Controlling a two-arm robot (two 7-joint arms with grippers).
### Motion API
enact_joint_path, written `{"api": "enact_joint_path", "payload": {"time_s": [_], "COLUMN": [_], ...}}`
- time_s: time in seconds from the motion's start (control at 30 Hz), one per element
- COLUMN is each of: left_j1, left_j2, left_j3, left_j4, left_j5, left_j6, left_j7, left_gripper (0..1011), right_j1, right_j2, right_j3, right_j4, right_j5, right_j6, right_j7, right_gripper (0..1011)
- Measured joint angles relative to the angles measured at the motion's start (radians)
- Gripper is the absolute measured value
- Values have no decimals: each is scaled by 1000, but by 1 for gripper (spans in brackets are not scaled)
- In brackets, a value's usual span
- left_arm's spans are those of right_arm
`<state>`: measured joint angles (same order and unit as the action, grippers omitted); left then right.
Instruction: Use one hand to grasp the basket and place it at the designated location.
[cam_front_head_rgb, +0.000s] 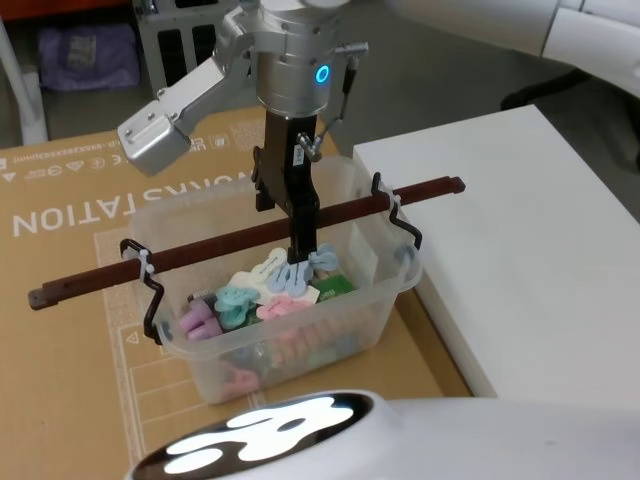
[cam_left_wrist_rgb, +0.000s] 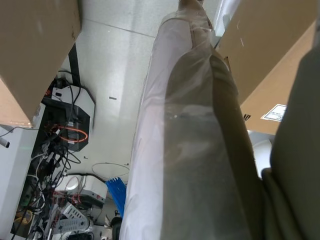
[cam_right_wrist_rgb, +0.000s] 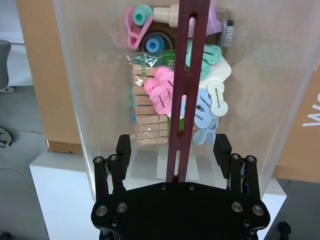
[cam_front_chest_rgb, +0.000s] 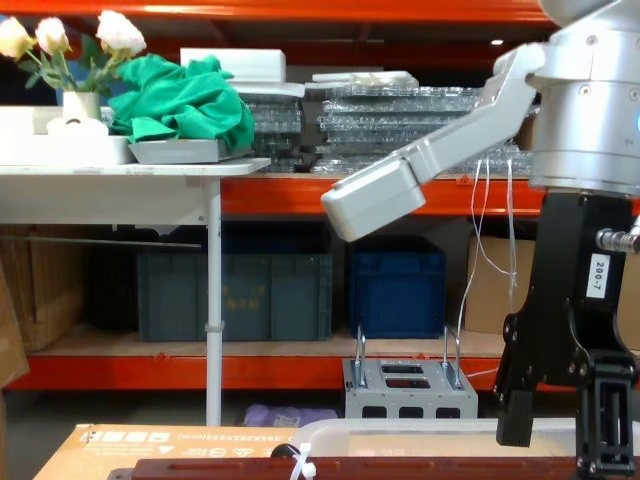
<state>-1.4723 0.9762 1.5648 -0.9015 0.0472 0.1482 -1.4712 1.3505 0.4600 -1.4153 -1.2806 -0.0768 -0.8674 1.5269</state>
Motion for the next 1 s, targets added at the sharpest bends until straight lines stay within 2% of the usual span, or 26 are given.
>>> {"api": "enact_joint_path", "payload": {"time_s": [0.17, 0.33, 0.6, 1.0], "left_j1": [0, 0, 0, 0], "left_j2": [0, 0, 0, 0], "left_j3": [0, 0, 0, 0], "left_j4": [0, 0, 0, 0], "left_j5": [0, 0, 0, 0], "left_j6": [0, 0, 0, 0], "left_j7": [0, 0, 0, 0], "left_gripper": [0, 0, 0, 0], "right_j1": [2, 15, 33, 31], "right_j2": [16, 59, 92, 87], "right_j3": [-1, 15, 21, 20], "right_j4": [-24, -93, -143, -134], "right_j5": [-9, -33, -45, -44], "right_j6": [9, 29, 53, 50], "right_j7": [-21, -54, -80, -77], "right_gripper": [1001, 1001, 1000, 1001]}}
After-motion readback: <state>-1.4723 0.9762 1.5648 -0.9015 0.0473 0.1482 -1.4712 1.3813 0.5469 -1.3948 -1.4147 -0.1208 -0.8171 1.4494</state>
